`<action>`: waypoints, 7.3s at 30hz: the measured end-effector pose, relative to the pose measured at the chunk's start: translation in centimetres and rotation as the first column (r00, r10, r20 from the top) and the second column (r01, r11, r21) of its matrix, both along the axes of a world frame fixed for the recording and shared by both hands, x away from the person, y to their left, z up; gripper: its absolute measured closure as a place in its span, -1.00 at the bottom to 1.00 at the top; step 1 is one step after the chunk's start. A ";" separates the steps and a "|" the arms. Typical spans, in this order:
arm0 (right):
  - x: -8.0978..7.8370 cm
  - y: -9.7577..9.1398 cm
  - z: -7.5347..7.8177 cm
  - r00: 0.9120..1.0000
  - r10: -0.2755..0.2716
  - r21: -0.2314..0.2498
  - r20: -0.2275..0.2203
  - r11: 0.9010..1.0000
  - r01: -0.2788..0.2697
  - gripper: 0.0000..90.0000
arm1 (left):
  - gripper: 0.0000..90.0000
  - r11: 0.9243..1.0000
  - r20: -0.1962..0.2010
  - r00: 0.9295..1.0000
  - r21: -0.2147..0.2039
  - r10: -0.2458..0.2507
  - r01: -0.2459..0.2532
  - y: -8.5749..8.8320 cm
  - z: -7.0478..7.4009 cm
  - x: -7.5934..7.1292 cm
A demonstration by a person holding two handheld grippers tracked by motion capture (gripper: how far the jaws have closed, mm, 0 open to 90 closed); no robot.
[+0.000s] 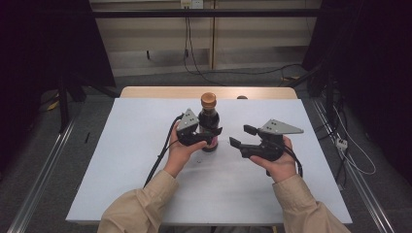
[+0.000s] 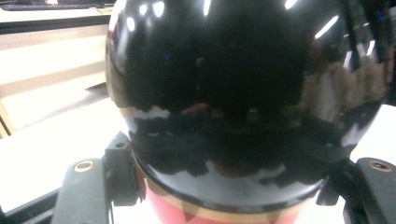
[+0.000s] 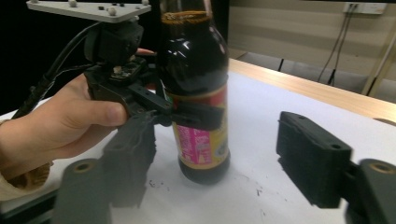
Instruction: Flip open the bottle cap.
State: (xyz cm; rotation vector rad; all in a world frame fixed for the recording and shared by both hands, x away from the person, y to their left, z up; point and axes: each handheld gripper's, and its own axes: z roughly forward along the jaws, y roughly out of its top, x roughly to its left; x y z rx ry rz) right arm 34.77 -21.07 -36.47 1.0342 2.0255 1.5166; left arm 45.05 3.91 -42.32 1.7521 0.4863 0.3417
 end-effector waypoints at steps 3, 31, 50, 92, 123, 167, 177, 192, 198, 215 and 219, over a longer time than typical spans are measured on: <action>0.3 0.4 0.4 1.000 0.029 0.004 0.000 1.000 -0.029 0.03 | -0.34 1.000 0.002 1.000 0.001 0.012 -0.012 -0.1 0.0 -0.1; 3.4 1.1 3.4 0.997 0.068 0.070 -0.046 0.995 -0.065 1.00 | -0.34 1.000 -0.003 1.000 -0.003 0.011 -0.011 0.0 0.0 -0.1; 4.7 2.7 5.4 0.990 0.139 0.006 -0.015 0.990 -0.139 1.00 | -0.34 0.999 -0.014 1.000 -0.033 0.016 -0.016 -0.2 -0.2 -0.1; 6.3 4.3 8.3 0.988 0.154 -0.121 0.003 0.981 -0.153 1.00 | -0.31 1.000 -0.023 1.000 -0.026 0.013 -0.014 -0.1 -0.2 -0.2; 5.5 6.4 14.4 0.982 0.125 -0.062 0.145 0.991 -0.117 1.00 | -0.31 0.990 0.095 0.990 0.083 0.104 -0.112 -2.6 0.3 -2.0; 5.5 3.3 7.5 0.994 0.113 -0.085 -0.007 0.990 -0.113 1.00 | -0.32 0.998 -0.020 0.997 0.002 0.071 -0.071 -0.5 -0.1 -0.6; 5.8 3.7 7.3 0.993 0.120 -0.087 -0.019 0.989 -0.122 1.00 | -0.33 0.997 -0.022 0.997 -0.006 0.073 -0.073 -0.6 -0.1 -0.7; 6.0 4.0 8.0 0.991 0.132 -0.091 -0.016 0.987 -0.133 1.00 | -0.33 0.998 -0.022 0.997 -0.006 0.067 -0.068 -0.6 -0.2 -0.6; 6.0 4.2 8.2 0.991 0.135 -0.101 -0.024 0.985 -0.137 1.00 | -0.32 0.998 -0.018 0.997 -0.002 0.069 -0.069 -0.6 -0.2 -0.6; 6.2 4.3 8.6 0.992 0.128 -0.095 -0.009 0.987 -0.129 1.00 | -0.32 0.997 -0.020 0.997 -0.002 0.073 -0.073 -0.6 -0.2 -0.6; 6.2 4.4 8.7 0.992 0.126 -0.099 -0.010 0.987 -0.127 1.00 | -0.32 0.997 -0.019 0.997 -0.004 0.075 -0.075 -0.6 -0.2 -0.6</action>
